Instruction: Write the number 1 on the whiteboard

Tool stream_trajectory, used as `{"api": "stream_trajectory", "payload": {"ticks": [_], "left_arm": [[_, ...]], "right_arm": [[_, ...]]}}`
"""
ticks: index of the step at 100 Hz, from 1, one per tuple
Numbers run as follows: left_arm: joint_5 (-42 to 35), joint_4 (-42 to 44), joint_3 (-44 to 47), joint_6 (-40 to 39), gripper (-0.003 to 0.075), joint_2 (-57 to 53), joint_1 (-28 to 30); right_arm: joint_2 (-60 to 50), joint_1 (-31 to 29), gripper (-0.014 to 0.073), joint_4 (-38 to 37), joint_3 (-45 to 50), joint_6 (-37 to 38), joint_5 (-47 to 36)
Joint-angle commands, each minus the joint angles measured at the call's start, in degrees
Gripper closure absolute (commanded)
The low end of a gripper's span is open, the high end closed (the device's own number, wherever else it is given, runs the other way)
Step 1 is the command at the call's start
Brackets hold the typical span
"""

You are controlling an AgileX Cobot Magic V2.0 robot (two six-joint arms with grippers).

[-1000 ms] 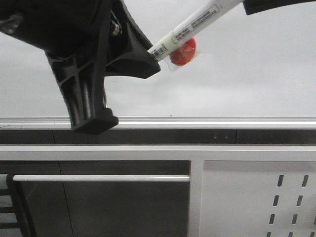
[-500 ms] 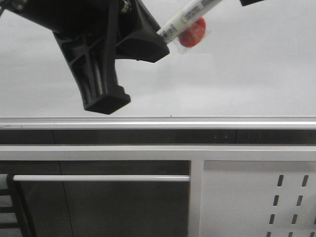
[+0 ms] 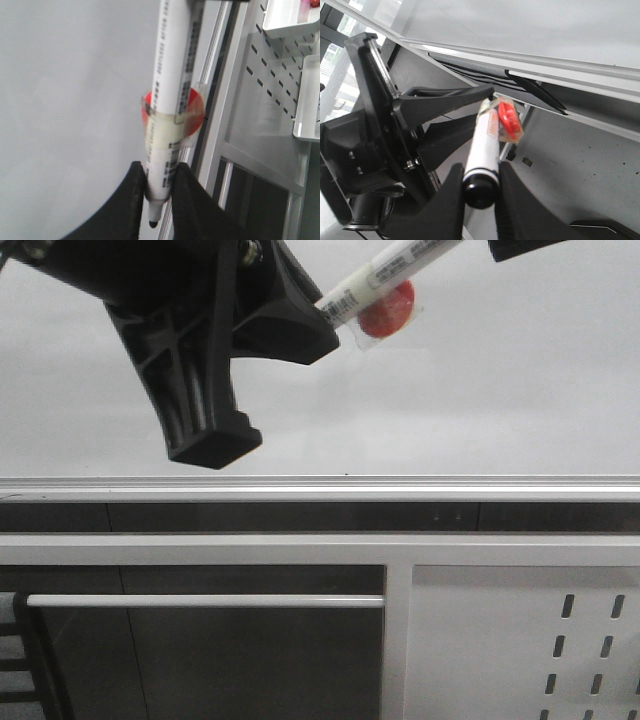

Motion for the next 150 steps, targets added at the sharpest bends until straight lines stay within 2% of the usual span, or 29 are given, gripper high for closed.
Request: {"api": "stream_trajectory", "payload": {"ticks": [1,9,24,30,45,56,76,86,93,100,115,117,134,150], "left_arm": [[-0.23,1.38,-1.80,-0.32,0.0711,-1.22,-0.42],[-0.23,1.38,-1.80,-0.32,0.0621,-1.22,-0.42],[-0.03,1.38,-1.80,-0.55,0.0315,-1.22,-0.42],[0.56,1.38,-1.80,-0.96,0.0249,-1.22,-0.42],[3.17,0.18,-1.80,-2.16,0.0234,-1.99,-0.50],[3.41,-4.33,-1.80,-2.16,0.0234,-4.17,-0.50],[8.92,-15.96,-1.80,-2.16,0.0235,-9.94,-2.25],[13.95,-23.00,-1.80,-2.16,0.0251,-12.71,-4.28],[16.61,-26.88,-1.80,-2.16,0.0306,-14.03,-5.80],[17.39,-29.47,-1.68,-2.16,0.0409,-14.94,-7.16],[17.39,-32.87,-0.92,-2.16,0.0717,-15.52,-9.50],[17.27,-33.30,-0.94,-2.16,0.0738,-15.52,-9.86],[16.39,-33.29,-0.11,-6.28,0.0738,-16.35,-13.20],[17.26,-27.08,-0.06,-11.70,0.0738,-18.03,-16.63]], "right_arm": [[-0.38,0.02,0.0655,4.15,-1.48,-1.67,0.40],[-0.38,0.02,0.0655,4.15,-1.48,-1.97,0.40],[-0.38,0.02,0.0654,4.15,-1.48,-4.52,0.40],[-0.38,0.02,0.0654,4.15,-1.48,-5.13,0.40],[-0.49,0.02,0.0654,3.66,-1.48,-6.64,-0.55],[-1.49,0.02,0.0654,1.07,-1.48,-7.27,-2.88],[-5.88,0.02,0.0654,-8.32,-1.48,-8.31,-6.65],[-9.12,0.02,0.0654,-12.55,-1.48,-8.31,-8.62],[-11.62,0.02,0.0654,-15.34,-1.34,-8.31,-9.49],[-14.54,0.02,0.0654,-17.34,-0.44,-8.31,-10.58],[-22.21,0.02,0.0654,-17.99,4.48,-8.57,-14.42],[-22.96,0.02,0.0654,-18.12,5.29,-8.57,-15.10],[-32.24,0.02,0.0654,-18.12,10.70,-9.13,-18.10],[-37.68,0.02,0.0654,-18.20,12.44,-9.21,-17.60]]}}
